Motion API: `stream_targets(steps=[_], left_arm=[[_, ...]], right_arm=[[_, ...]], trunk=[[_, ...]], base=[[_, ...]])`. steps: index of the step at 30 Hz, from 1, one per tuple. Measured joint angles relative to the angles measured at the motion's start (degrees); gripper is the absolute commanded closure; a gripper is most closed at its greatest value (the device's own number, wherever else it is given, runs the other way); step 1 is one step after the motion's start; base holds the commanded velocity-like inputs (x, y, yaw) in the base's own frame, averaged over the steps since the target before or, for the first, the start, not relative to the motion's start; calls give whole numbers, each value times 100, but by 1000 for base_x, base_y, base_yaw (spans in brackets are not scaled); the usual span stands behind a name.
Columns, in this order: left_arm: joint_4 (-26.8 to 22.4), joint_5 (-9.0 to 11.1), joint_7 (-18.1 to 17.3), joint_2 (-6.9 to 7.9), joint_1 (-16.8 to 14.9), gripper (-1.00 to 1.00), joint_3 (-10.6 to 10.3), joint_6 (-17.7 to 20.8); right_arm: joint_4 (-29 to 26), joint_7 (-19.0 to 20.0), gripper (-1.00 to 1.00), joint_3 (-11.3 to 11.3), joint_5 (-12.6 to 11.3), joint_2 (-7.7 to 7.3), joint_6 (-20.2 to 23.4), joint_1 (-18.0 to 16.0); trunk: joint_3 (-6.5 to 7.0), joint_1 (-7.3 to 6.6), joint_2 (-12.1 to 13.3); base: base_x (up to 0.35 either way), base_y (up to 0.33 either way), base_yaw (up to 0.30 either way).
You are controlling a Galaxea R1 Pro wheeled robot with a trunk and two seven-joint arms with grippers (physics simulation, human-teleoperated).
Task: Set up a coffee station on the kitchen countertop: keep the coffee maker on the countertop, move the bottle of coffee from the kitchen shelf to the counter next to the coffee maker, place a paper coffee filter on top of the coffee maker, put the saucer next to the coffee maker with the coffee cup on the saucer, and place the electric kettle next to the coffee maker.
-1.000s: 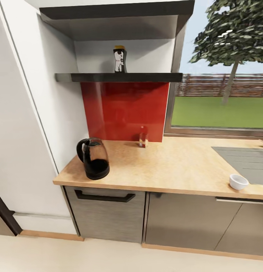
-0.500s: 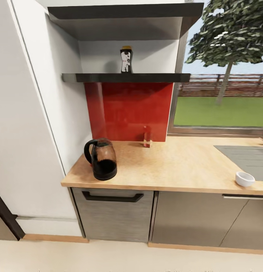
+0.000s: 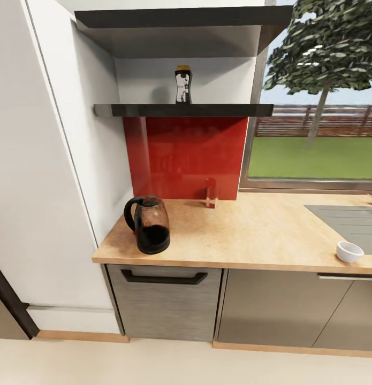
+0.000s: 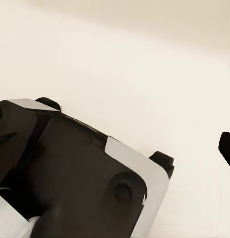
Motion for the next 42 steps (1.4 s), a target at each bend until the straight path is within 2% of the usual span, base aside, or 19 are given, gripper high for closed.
stream_targets(steps=[4, 8, 9, 14, 19, 21, 22, 23, 27, 30, 31, 33, 34, 35, 36, 37, 38, 42], left_arm=[[-628, 0, -330, -8, 2, -100, -9, 184], [-1501, 1, -812, -118, 1, -100, -44, 993], [-1908, 5, -1036, -202, 0, -100, -53, 1409], [-3005, 4, -1595, -443, 2, -100, -72, 2503], [-3885, 5, -2156, -737, 3, -100, -115, 3349], [-4540, 17, -2735, -957, 3, -100, -159, 3825], [-4715, 7, -2887, -1009, 4, -100, -174, 3924], [-5181, 36, -3522, -1188, -98, -100, -210, 4403], [-5387, 10, -3919, -1195, -463, -100, -240, 4758], [-5463, 38, -4279, -1195, -981, -100, -284, 5015], [-5488, 406, -4513, -1196, -1478, -100, -301, 5279], [-5490, 670, -4545, -1196, -1823, -100, -306, 5479], [-5491, 887, -4562, -1196, -2078, -100, -308, 5649], [-5490, 967, -4566, -1196, -2236, -100, -309, 5720], [-5484, 1162, -4581, -1196, -2736, -100, -310, 5886], [-5464, 1265, -4577, -1195, -3479, -100, -312, 5975], [-5452, 1292, -4576, -1195, -3859, -100, -312, 6001], [-5350, 1428, -4570, -1195, -4724, -100, -309, 6286]], right_arm=[[75, -5, -100, 5, -218, -142, -4, 0], [260, -2, -100, 7, -442, -255, -18, 0], [296, -1, -100, 7, -489, -276, -21, -1], [340, 23, -100, 8, -550, -302, -22, -1], [355, 158, -100, 6, -566, -314, -26, -1], [364, 225, -100, 4, -570, -320, -27, -1], [365, 235, -100, 3, -571, -321, -27, -1], [368, 252, -100, 1, -573, -323, -28, 0], [370, 246, -100, 0, -573, -322, -28, 0], [370, 240, -100, -1, -573, -323, -28, 0], [370, 239, -100, 0, -574, -324, -28, 0], [370, 238, -100, -1, -573, -324, -28, 0], [370, 238, -100, -1, -573, -324, -28, 0], [370, 238, -100, -1, -573, -324, -28, 0], [370, 238, -100, 1, -574, -324, -28, 0], [370, 233, -100, -2, -574, -324, -28, 0], [370, 231, -100, -1, -573, -324, -28, 0], [370, 228, -100, -1, -573, -324, -28, 0]], trunk=[[0, 0, 0], [0, 0, 0], [0, 0, 0], [0, 0, 0], [0, 0, 0], [0, 0, 0], [0, 0, 0], [2, 0, 1], [1, 0, 1], [2, 0, 1], [2, 0, 1], [1, 0, 1], [2, 0, 1], [1, 0, 1], [2, 1, 2], [3, 0, 1], [2, 0, 1], [2, 0, 1]], base=[[0, 0, 0], [0, 0, 0], [0, 0, 0], [0, 0, 0], [0, 0, 0], [0, 0, 0], [0, 0, 0], [0, 0, 0], [0, 0, 0], [0, 0, 0], [0, 0, 0], [0, 0, 0], [0, 0, 0], [0, 0, 0], [0, 0, 0], [0, 0, 0], [0, 0, 0], [0, 0, 0]])
